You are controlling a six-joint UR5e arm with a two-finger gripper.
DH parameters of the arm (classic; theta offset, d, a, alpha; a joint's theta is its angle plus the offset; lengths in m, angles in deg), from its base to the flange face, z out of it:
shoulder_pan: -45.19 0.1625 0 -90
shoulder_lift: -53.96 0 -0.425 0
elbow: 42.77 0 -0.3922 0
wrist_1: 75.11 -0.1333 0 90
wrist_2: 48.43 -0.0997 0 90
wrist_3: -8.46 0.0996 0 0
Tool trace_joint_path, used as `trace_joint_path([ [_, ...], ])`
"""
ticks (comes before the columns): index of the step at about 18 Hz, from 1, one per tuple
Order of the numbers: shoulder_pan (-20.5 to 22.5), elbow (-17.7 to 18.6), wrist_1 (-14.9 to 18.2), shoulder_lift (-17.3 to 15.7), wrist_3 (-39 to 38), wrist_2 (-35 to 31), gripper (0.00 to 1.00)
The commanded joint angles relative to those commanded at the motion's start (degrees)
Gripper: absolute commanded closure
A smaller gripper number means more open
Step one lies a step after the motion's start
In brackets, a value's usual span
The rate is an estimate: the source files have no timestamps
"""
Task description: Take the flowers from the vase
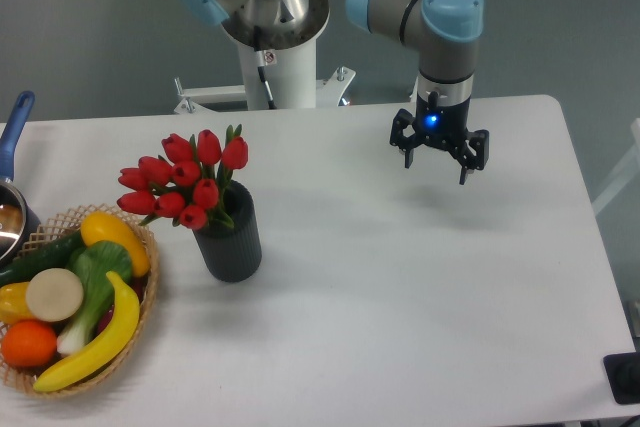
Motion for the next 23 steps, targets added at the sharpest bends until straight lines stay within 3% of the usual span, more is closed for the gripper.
trace_joint_path([
  [14, 0.09, 0.17, -0.26, 0.17, -0.44, 1.14, 0.00],
  [23, 0.09, -1.67, -0.62, 0.88, -3.87, 10.53, 0.00],
])
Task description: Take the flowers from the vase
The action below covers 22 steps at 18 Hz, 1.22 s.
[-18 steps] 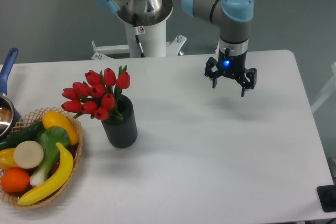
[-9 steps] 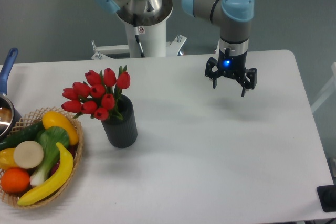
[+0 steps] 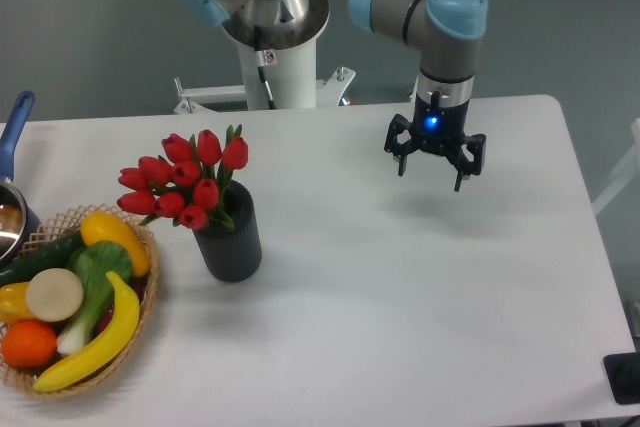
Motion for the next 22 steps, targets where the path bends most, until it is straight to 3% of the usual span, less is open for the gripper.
trace_joint_path([
  [4, -1.14, -0.44, 0.00, -1.40, -0.96, 9.22, 0.00],
  [7, -5.08, -0.44, 0.00, -1.94, -2.55, 14.06, 0.00],
  [13, -6.95, 2.45, 0.00, -2.37, -2.20, 36.46, 0.00],
  [18, -7.29, 6.40, -0.09, -5.44, -0.09, 40.96, 0.00],
  [22, -10.19, 7.99, -0.09, -7.12, -0.09, 42.11, 0.00],
])
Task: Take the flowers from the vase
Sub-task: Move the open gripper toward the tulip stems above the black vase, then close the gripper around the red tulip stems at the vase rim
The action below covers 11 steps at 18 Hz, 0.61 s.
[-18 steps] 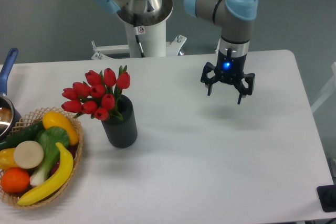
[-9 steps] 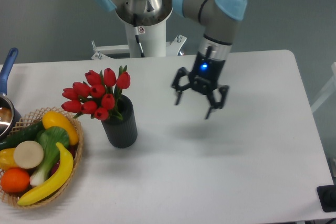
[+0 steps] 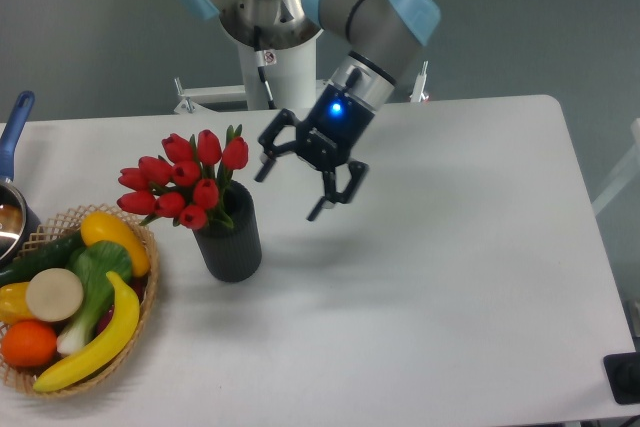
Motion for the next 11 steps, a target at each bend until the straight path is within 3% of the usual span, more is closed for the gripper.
trace_joint_path([
  [4, -3.78, 1.49, -0.09, -0.44, -0.26, 0.00, 0.00],
  [11, -5.81, 2.03, 0.00, -0.18, -0.26, 0.18, 0.00],
])
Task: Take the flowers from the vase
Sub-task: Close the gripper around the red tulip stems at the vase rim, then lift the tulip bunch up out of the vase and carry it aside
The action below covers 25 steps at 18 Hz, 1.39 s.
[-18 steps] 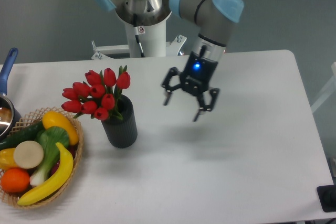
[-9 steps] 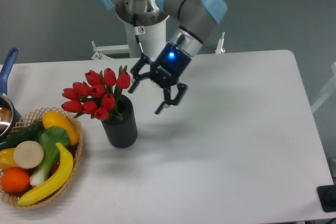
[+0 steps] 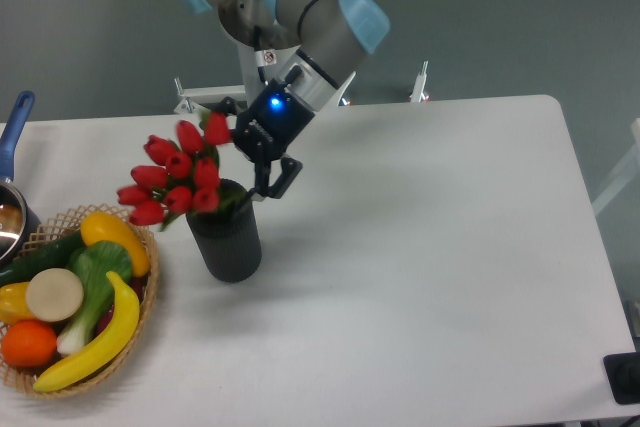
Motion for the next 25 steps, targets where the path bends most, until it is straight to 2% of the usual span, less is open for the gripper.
trace_joint_path([
  [4, -1.23, -0.18, -0.17, 0.79, 0.09, 0.00, 0.00],
  [5, -1.23, -0.18, -0.18, 0.79, 0.09, -0.09, 0.07],
  [6, -1.23, -0.18, -0.18, 0.70, 0.09, -0.09, 0.31],
  [7, -1.23, -0.18, -0.18, 0.70, 0.17, -0.52, 0.61],
  [8, -1.23, -0.35, -0.18, 0.79, 0.26, -1.05, 0.86],
  [9, -1.23, -0.53, -0.18, 0.97, 0.26, -1.14, 1.00],
  [17, 0.52, -2.55, -0.18, 0.53, -0.70, -0.71, 1.00],
  [25, 3.69, -4.48, -0.09, -2.98, -7.81, 3.06, 1.00],
])
